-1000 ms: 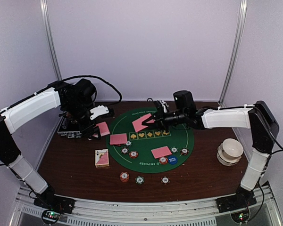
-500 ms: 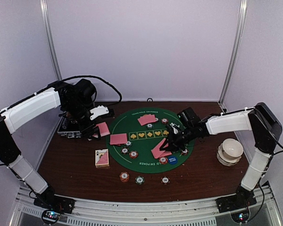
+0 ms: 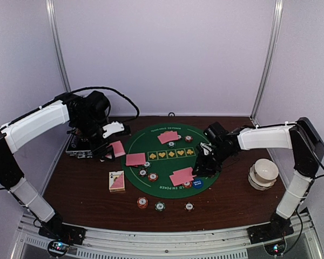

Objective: Distribute texas hold em gaming equipment

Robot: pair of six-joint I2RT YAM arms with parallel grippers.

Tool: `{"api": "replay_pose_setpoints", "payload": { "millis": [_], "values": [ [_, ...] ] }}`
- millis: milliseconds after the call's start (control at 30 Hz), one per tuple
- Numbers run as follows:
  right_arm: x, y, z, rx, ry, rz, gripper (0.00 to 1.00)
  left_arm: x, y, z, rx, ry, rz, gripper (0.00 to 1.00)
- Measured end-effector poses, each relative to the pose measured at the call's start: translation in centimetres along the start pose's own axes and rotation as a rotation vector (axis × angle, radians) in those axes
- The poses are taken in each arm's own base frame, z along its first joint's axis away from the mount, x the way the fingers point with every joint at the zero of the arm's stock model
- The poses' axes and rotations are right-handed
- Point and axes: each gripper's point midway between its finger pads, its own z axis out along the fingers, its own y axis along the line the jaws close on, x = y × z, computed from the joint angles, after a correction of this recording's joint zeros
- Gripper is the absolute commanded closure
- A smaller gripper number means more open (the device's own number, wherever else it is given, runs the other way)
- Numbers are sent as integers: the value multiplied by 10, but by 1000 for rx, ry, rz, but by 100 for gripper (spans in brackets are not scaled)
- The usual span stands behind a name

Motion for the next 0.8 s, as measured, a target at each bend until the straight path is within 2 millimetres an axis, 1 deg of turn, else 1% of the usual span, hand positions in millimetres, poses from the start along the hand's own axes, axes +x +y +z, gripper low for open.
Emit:
{"api": "replay_pose_setpoints", "payload": {
  "millis": [100,200,300,333,433,533,567,600,700,800],
  "values": [
    [-5,1,-14,41,-28,-23,66,2,-1,0,5,7,-1,100],
    [-14,9,-32,55,-75,-54,52,3,-2,0,6,10,-2,100],
    [-22,25,-46,25,-121,-84,39,3,-2,0,7,10,-2,100],
    [-24,32,-49,8,-136,-89,36,2,-2,0,8,10,-2,100],
    [-28,68,-53,-99,-172,-111,32,2,-3,0,12,6,-2,100],
    [-28,117,-52,-261,-191,-124,30,2,-3,0,14,6,-2,100],
    [-31,134,-52,-321,-198,-121,30,2,-3,0,15,5,-2,100],
    [-28,147,-48,-359,-191,-120,30,1,-3,0,16,4,-2,100],
    [-31,188,-38,-492,-183,-112,29,-1,-4,-2,21,-4,-2,100],
    [-34,223,-21,-597,-162,-103,28,-4,-3,-4,19,-16,-1,100]
  ]
}}
